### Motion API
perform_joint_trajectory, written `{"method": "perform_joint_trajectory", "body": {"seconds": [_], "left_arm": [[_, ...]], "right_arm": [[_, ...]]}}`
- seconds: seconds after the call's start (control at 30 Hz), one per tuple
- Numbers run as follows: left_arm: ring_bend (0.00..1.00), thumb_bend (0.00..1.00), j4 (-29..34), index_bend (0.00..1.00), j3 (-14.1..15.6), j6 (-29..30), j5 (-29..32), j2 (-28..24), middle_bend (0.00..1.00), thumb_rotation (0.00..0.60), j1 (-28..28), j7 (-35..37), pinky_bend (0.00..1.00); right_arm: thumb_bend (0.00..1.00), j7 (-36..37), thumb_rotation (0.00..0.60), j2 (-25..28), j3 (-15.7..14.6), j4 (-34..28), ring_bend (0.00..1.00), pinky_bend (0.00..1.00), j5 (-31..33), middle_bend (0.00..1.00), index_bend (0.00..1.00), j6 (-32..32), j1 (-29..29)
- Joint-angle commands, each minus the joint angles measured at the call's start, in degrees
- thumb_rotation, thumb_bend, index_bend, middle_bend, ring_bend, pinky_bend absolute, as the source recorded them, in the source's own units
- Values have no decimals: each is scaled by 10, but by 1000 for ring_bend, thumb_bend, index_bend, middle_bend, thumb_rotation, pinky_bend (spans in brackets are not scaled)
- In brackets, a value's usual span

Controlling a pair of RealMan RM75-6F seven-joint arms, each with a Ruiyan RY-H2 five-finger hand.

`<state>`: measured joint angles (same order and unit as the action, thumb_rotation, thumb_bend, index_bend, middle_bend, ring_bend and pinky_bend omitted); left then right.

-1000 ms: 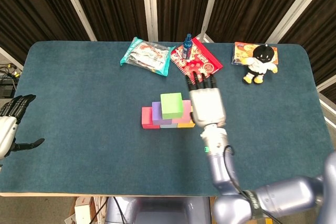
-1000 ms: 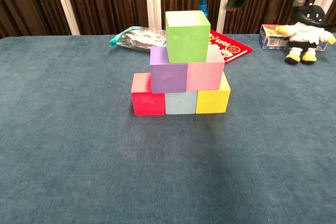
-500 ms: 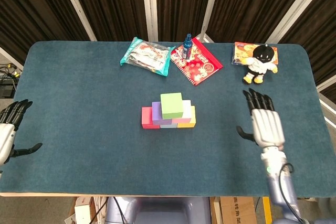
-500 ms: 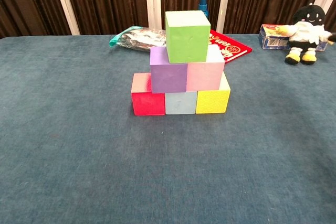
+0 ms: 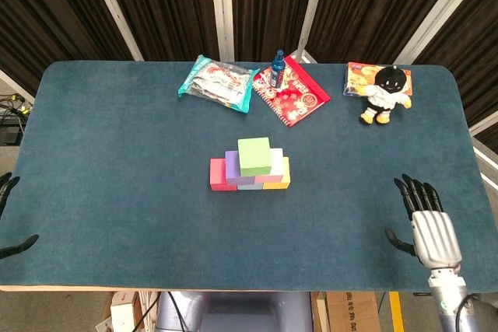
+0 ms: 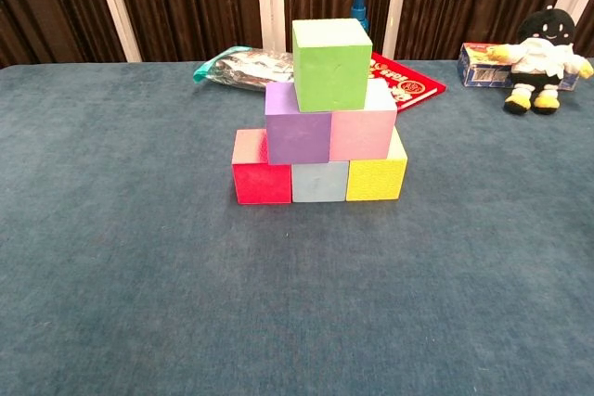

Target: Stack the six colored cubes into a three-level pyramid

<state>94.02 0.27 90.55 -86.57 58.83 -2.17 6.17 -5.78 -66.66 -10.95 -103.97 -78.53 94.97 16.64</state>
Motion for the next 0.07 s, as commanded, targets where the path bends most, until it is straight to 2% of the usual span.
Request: {"method": "perform_joint_trajectory", "body": {"seconds": [0.03,0.07], "left_arm": [[18,127,-16,0,-2,10,1,12,11,600,9,16,86],[18,127,-21,0,-4,10,3,16,11,600,9,17,86]], "right_arm": [[294,11,600,-10,4,20,0,0,-20,0,0,10,-17],[294,13,600,-12,7,25,0,0,-23,0,0,8,-19]]}}
